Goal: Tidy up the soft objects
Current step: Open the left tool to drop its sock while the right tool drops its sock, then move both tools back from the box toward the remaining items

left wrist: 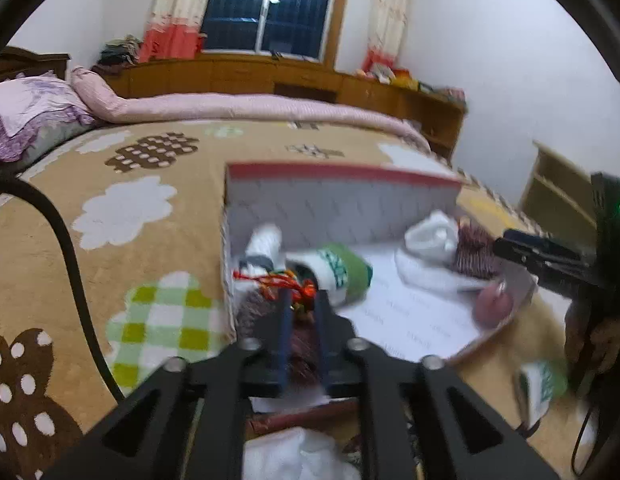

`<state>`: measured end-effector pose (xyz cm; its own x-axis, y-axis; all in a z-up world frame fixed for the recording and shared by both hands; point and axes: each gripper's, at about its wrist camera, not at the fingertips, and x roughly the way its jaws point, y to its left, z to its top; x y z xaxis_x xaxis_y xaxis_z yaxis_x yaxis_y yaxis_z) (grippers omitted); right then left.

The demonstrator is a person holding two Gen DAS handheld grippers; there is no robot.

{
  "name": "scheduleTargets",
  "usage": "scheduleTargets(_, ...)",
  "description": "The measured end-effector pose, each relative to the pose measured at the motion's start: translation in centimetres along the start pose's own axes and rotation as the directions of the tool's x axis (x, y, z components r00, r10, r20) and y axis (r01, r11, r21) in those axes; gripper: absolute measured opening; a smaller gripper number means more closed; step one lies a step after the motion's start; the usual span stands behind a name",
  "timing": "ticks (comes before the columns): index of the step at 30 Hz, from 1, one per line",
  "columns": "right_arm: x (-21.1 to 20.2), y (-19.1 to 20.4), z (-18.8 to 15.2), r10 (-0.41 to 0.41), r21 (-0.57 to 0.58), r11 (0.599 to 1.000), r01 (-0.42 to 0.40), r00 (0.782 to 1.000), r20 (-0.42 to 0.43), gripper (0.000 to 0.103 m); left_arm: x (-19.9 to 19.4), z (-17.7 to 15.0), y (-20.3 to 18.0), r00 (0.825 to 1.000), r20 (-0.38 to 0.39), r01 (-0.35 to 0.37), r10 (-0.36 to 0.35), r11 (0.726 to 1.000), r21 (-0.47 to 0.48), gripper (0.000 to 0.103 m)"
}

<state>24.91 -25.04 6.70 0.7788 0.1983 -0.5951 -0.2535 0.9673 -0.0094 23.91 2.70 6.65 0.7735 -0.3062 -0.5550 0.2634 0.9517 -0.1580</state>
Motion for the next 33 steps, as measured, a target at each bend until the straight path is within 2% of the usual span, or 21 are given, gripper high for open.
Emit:
scheduleTargets(1,-0.3,-0.1,0.2,-0.019,0.02,1.0,0.019,1.0,0.014,0.046,-0.2,0.2,0.1,1.0,0.01,0.0,0.0,1.0,-0.014,0.03)
scheduleTargets(3,-1.1,0.0,0.6,-0.033,0.052,0.998,0.031,0.999,0.041,0.046,-0.7,0.5,0.4,1.0,0.018,0.009,-0.008,0.999,-0.04,0.032)
scheduleTargets(6,-2.8,0.7,1.3,-0.045,0.055,0.998,0.039,0.994,0.095,0.047,-2.5,0.4,0.6,0.999,0.036,-0.009,0.011,0.998,-0.061,0.04)
scheduleTargets(9,-5.3,1.8,1.3,-0.055,0.039,0.998,0.05,0.988,0.145,0.051,-6.3,-1.0,0.7,0.994,0.111,-0.015,0.026,0.995,-0.097,0.053)
scheduleTargets(11,-7.3,2.4,0.4,-0.048,0.044,0.998,0.041,0.984,0.171,0.063,-8.1,-1.7,0.2,0.992,0.123,-0.006,0.017,0.995,-0.095,0.053)
scheduleTargets(13,-9.1,2.9,-1.0,-0.029,0.06,0.998,0.019,0.985,0.171,0.067,-10.0,-3.0,-0.1,0.991,0.132,0.023,-0.008,0.993,-0.118,0.053)
scheduleTargets(15,-10.3,2.8,-2.6,-0.018,0.102,0.995,0.001,0.986,0.165,0.068,-11.6,-4.8,-0.7,0.992,0.121,0.044,-0.029,0.991,-0.13,0.053)
scheduleTargets(17,-11.6,3.0,-5.2,-0.011,0.14,0.99,-0.011,0.988,0.155,0.068,-12.6,-6.4,-1.4,0.994,0.103,0.036,-0.023,0.992,-0.124,0.053)
scheduleTargets(22,-13.5,5.0,-9.4,-0.039,0.107,0.994,0.026,0.991,0.125,0.068,-15.3,-9.7,-3.3,0.996,0.088,0.003,0.005,0.996,-0.092,0.053)
scheduleTargets(28,-17.0,6.0,-12.1,-0.011,0.118,0.993,-0.01,0.984,0.176,0.068,-17.8,-11.7,-2.8,0.995,0.102,0.009,0.008,0.986,-0.167,0.053)
scheduleTargets(33,-18.3,6.2,-13.3,-0.015,0.12,0.993,-0.008,0.982,0.189,0.068,-17.9,-12.2,-2.8,0.995,0.1,0.016,0.001,0.984,-0.177,0.053)
